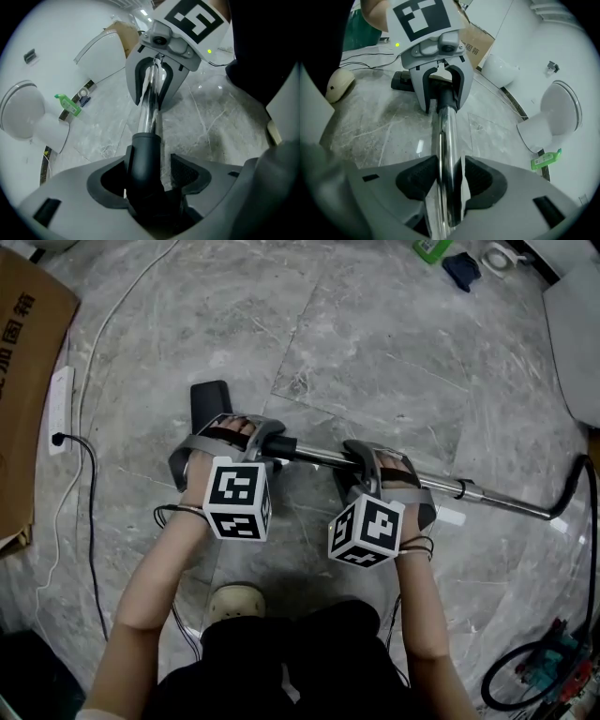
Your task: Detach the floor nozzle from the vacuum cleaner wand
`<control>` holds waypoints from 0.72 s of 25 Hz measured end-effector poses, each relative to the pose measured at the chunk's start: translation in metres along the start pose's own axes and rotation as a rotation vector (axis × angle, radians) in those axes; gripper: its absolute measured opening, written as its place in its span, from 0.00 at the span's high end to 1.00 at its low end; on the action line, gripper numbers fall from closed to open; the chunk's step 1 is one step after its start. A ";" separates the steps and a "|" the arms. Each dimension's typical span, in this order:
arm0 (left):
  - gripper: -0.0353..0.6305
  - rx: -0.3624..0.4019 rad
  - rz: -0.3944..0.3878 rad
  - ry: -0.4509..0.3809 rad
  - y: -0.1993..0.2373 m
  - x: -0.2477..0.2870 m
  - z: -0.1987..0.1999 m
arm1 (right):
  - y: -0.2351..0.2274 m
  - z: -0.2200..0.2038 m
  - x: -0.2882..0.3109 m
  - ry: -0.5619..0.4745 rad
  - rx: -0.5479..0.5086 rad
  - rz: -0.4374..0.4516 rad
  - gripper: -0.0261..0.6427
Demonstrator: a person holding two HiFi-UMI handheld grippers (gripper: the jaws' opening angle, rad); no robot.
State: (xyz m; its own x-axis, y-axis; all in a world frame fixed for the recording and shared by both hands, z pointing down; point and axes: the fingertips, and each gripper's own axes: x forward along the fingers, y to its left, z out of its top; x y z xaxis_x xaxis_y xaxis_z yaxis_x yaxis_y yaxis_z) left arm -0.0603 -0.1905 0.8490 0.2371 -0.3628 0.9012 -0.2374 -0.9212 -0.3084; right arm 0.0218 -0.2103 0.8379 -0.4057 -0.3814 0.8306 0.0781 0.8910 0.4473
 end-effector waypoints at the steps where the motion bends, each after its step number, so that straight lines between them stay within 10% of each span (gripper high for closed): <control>1: 0.52 0.007 0.007 0.003 0.000 0.000 0.000 | 0.001 0.000 0.000 0.001 -0.004 -0.002 0.70; 5: 0.67 0.019 0.058 0.011 0.008 -0.001 0.000 | 0.003 -0.001 0.000 0.003 -0.021 -0.015 0.72; 18: 0.68 0.020 0.095 0.087 0.010 -0.025 -0.039 | 0.006 -0.003 -0.014 0.015 -0.041 0.001 0.72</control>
State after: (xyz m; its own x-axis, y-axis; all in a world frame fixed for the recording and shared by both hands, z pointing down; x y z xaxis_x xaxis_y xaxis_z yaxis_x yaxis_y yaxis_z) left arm -0.1052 -0.1852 0.8354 0.1311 -0.4359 0.8904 -0.2359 -0.8861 -0.3990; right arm 0.0307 -0.2000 0.8297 -0.3915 -0.3850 0.8358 0.1160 0.8804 0.4599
